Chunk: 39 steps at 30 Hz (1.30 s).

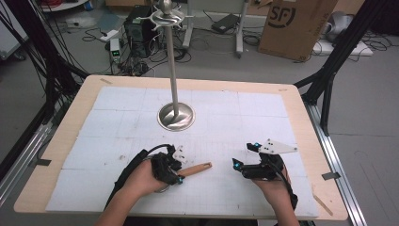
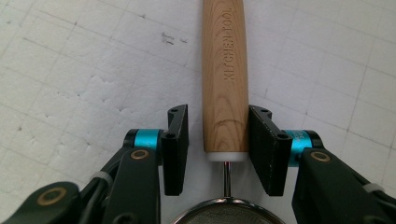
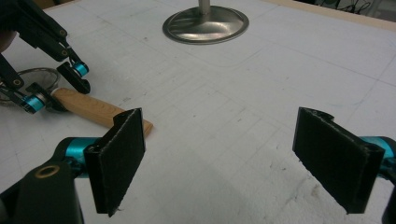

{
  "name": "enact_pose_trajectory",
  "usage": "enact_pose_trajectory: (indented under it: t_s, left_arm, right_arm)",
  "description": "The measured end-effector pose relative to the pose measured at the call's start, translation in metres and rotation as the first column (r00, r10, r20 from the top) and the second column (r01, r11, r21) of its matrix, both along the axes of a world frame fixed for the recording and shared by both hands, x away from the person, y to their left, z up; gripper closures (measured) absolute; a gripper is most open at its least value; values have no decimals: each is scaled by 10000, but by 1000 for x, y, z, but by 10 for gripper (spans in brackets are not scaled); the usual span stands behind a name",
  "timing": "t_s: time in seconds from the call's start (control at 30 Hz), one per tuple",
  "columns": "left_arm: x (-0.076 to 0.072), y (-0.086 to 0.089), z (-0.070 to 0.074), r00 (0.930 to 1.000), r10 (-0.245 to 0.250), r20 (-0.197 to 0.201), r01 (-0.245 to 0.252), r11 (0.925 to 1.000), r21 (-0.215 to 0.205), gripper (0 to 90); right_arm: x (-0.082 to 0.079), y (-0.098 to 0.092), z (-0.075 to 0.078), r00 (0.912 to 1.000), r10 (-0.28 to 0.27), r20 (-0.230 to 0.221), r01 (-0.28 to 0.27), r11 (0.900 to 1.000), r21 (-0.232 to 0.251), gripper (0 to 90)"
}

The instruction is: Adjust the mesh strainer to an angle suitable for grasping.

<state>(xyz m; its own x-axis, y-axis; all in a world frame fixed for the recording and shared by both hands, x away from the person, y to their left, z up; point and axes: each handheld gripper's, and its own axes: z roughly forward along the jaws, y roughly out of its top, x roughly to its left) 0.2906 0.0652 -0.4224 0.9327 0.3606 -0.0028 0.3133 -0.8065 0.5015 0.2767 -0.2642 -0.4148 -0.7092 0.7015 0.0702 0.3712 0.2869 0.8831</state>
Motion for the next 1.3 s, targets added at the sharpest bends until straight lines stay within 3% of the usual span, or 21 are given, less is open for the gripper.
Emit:
enact_pose_trajectory:
  t_s: [0.23, 0.4, 0.73, 0.93, 1.07, 1.2, 1.3]
  left_arm:
    - [-2, -1, 0, 9999, 25, 128, -26, 10000, 75, 611]
    - [-5, -2, 1, 9997, -165, 187, 163, 9998, 99, 681]
    - [-9, -3, 1, 9976, -381, 582, 371, 9991, 190, 688]
    - [-11, 0, 1, 9946, -550, 886, 551, 9985, 10, 688]
    - [-12, 4, 7, 9927, -381, 1148, 454, 9971, -617, 688]
    - [-11, 9, 12, 9936, -251, 1099, 378, 9927, -1149, 688]
    - [-10, 12, 15, 9937, -199, 1100, 344, 9907, -1317, 688]
  right_arm:
    - [0, 3, -1, 10000, 71, -44, -71, 9999, -93, 162]
    - [1, 4, -2, 9999, 33, -98, -35, 9999, -138, 162]
    - [1, 2, -3, 9999, 36, -117, -37, 9999, -94, 162]
    - [1, 0, -3, 9999, -11, -141, 10, 10000, -70, 162]
    - [1, 0, -3, 9999, -36, -116, 35, 10000, -73, 162]
    - [1, -1, -4, 9999, -63, -117, 63, 10000, -20, 162]
    - [3, 0, -6, 9997, -59, -236, 59, 10000, -34, 162]
